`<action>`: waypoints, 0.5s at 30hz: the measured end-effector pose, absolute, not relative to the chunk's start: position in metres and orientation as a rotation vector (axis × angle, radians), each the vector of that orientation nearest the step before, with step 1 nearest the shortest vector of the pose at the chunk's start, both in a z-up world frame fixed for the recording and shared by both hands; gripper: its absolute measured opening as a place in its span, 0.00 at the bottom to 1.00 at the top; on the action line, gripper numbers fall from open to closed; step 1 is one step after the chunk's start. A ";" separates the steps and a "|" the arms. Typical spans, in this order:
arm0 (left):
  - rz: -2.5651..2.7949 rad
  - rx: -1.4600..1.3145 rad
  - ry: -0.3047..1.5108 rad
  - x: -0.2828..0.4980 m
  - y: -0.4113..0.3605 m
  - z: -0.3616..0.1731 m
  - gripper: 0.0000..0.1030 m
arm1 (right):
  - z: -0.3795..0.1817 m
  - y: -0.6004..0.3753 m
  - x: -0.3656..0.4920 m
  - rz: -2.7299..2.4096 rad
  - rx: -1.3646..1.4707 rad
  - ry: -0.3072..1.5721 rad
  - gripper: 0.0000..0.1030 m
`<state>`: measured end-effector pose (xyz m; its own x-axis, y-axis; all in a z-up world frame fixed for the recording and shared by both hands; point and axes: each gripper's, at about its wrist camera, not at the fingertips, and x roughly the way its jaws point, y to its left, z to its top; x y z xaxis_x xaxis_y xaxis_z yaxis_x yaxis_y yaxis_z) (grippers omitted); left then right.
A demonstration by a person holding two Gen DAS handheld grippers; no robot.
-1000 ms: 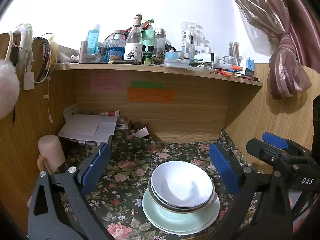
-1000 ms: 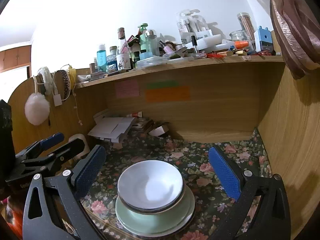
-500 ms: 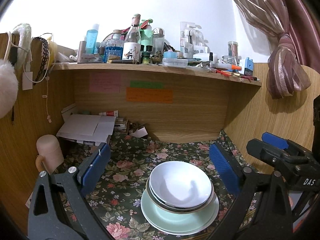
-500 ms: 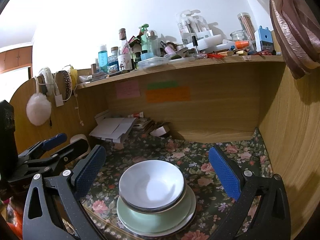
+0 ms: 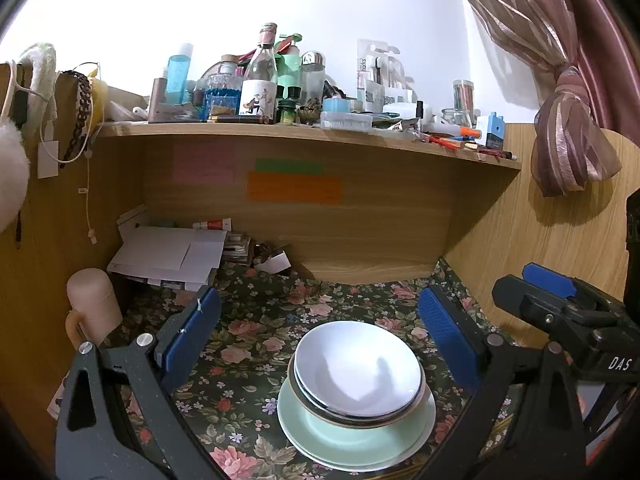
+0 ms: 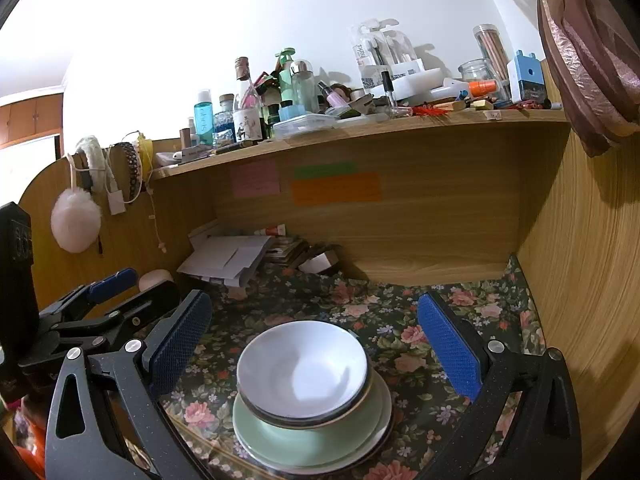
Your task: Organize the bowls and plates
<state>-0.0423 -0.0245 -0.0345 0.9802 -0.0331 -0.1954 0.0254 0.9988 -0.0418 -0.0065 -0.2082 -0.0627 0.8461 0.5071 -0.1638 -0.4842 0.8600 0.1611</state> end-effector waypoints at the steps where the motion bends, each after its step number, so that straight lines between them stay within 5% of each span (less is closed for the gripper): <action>1: -0.029 -0.040 0.198 -0.043 -0.024 -0.035 0.98 | -0.063 -0.208 -0.007 0.522 0.117 0.205 1.00; 15: -0.041 -0.046 0.204 -0.039 -0.027 -0.035 0.98 | -0.063 -0.209 -0.005 0.519 0.119 0.207 1.00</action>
<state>-0.0388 -0.0274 -0.0345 0.9783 -0.0453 -0.2020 0.0359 0.9981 -0.0499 -0.0048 -0.2091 -0.0630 0.8480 0.5034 -0.1657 -0.4794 0.8619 0.1652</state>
